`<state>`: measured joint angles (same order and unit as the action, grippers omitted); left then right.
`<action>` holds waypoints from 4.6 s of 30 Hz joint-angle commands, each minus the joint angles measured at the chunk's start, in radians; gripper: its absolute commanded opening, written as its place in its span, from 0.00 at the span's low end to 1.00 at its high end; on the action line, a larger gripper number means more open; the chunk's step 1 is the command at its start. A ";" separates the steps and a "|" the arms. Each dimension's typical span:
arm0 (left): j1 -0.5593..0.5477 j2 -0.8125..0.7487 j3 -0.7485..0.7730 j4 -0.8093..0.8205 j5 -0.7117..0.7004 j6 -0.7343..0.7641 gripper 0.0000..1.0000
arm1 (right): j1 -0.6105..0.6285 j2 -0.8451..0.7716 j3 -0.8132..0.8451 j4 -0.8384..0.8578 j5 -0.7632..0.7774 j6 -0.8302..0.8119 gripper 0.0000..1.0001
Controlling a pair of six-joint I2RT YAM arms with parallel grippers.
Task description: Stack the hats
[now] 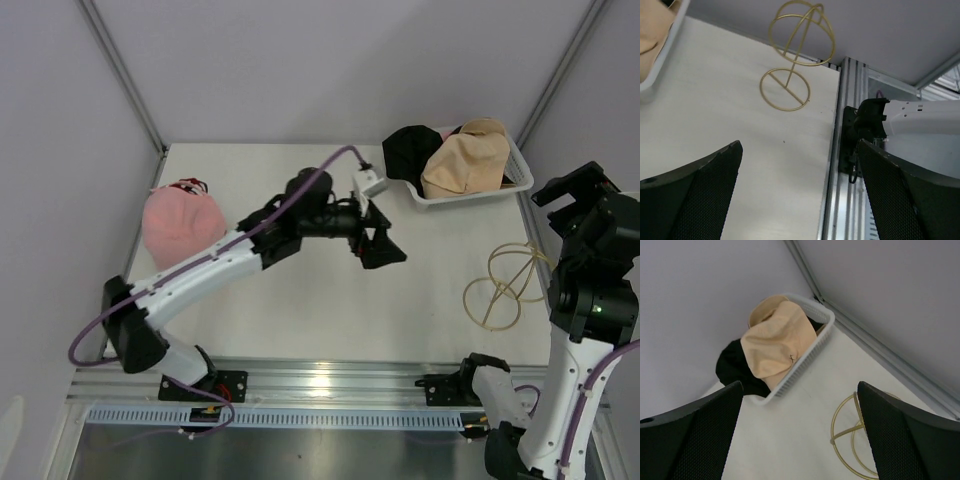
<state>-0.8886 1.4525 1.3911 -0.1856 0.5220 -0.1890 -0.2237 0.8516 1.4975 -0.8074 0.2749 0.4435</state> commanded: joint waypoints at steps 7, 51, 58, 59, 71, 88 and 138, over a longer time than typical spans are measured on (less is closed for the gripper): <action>-0.158 0.437 0.347 0.365 0.069 0.085 0.98 | -0.111 0.038 -0.132 -0.049 -0.310 0.003 1.00; 0.042 -0.069 -0.193 0.367 -0.307 0.100 1.00 | -0.088 -0.016 -0.482 -0.110 -0.238 -0.051 0.06; 0.057 -0.144 -0.202 0.282 -0.430 0.099 1.00 | 0.159 0.013 -0.505 -0.015 -0.229 0.038 0.03; 0.062 -0.153 -0.198 0.270 -0.454 0.094 1.00 | 0.202 0.035 -0.500 0.017 -0.217 0.058 0.03; 0.375 -0.320 -0.185 -0.115 -0.741 -0.167 1.00 | 0.860 0.533 -0.231 0.269 -0.164 0.021 0.02; 0.571 -0.583 -0.300 -0.356 -0.751 -0.170 1.00 | 1.005 0.917 0.145 0.113 -0.255 -0.066 0.66; 0.596 -0.443 -0.136 -0.439 -0.448 -0.015 0.99 | 0.146 1.216 0.285 0.545 -0.356 -0.580 0.14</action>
<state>-0.3012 1.0153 1.2137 -0.6319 0.0818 -0.2256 -0.0795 2.1033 1.7458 -0.2779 -0.1135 -0.1337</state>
